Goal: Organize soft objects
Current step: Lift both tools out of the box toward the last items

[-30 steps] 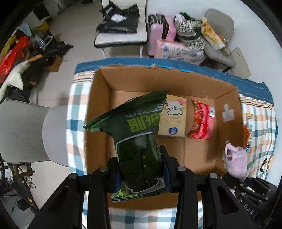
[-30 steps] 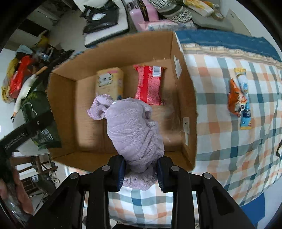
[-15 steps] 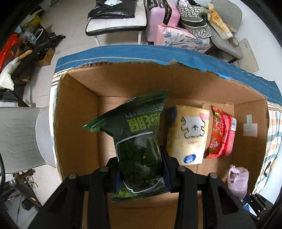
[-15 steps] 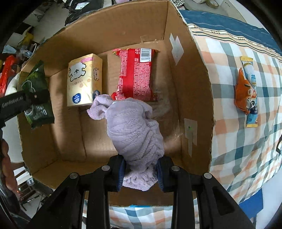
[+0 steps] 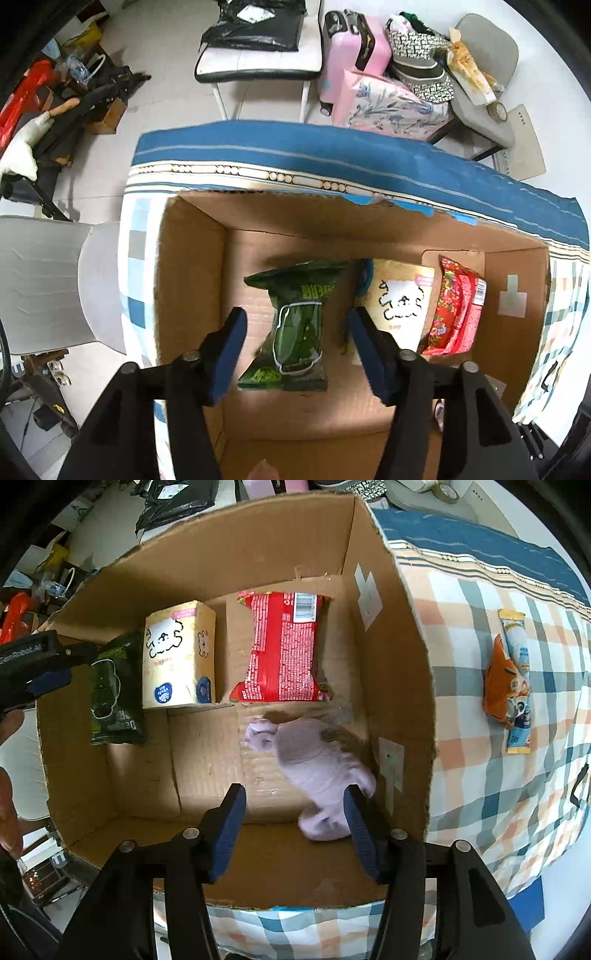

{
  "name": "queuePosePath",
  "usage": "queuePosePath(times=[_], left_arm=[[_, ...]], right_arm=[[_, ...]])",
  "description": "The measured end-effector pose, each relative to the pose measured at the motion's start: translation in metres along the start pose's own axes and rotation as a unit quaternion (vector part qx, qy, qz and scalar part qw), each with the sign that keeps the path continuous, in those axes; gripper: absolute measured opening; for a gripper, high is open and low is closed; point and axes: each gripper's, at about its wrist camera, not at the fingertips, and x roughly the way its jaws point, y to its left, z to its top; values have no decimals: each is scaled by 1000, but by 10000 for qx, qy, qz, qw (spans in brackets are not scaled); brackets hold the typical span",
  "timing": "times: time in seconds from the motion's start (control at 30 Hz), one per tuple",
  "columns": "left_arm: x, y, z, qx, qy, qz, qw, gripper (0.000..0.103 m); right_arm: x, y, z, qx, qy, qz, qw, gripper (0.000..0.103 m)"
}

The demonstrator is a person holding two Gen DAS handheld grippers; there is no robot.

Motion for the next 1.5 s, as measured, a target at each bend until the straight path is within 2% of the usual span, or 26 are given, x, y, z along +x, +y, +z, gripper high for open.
queuePosePath(times=[0.13,0.2,0.27,0.33,0.53,0.67,0.8,1.03,1.17,1.27,1.4,1.5], left_arm=[[-18,1,-12,45,-214,-17,9998,74],[-28,1,-23,41,-335,-28,9994,86],[-38,0,-37,58,-463,34,9989,93],[-49,0,-53,56,-615,39,9981,94],[-69,-4,-97,71,-883,178,9959,95],[-86,-3,-119,7,-1089,233,9938,95],[-108,-9,-141,-24,-1315,267,9909,95],[-142,-31,-159,-49,-1575,143,9874,95],[-151,-62,-163,35,-1626,21,9867,95],[-150,-102,-160,219,-1618,-21,9866,95],[-129,-173,-149,544,-1392,-145,9887,95],[-108,-226,-135,781,-1245,-104,9891,95]], right_arm=[[-9,0,-6,-93,-74,-8,9999,72],[-15,1,-10,-155,-119,25,9998,77],[-20,2,-13,-197,-186,41,9996,89],[-28,3,-20,-253,-273,37,9993,103],[-55,9,-38,-506,-699,-227,9960,103],[-74,11,-51,-631,-943,-237,9933,103],[-92,10,-66,-742,-1130,-137,9907,103],[-119,-6,-84,-798,-1279,223,9883,103],[-137,-42,-89,-616,-1382,395,9877,103],[-144,-81,-85,-401,-1365,456,9888,103],[-144,-156,-71,113,-1358,285,9903,103],[-136,-215,-57,539,-1315,257,9895,103]])
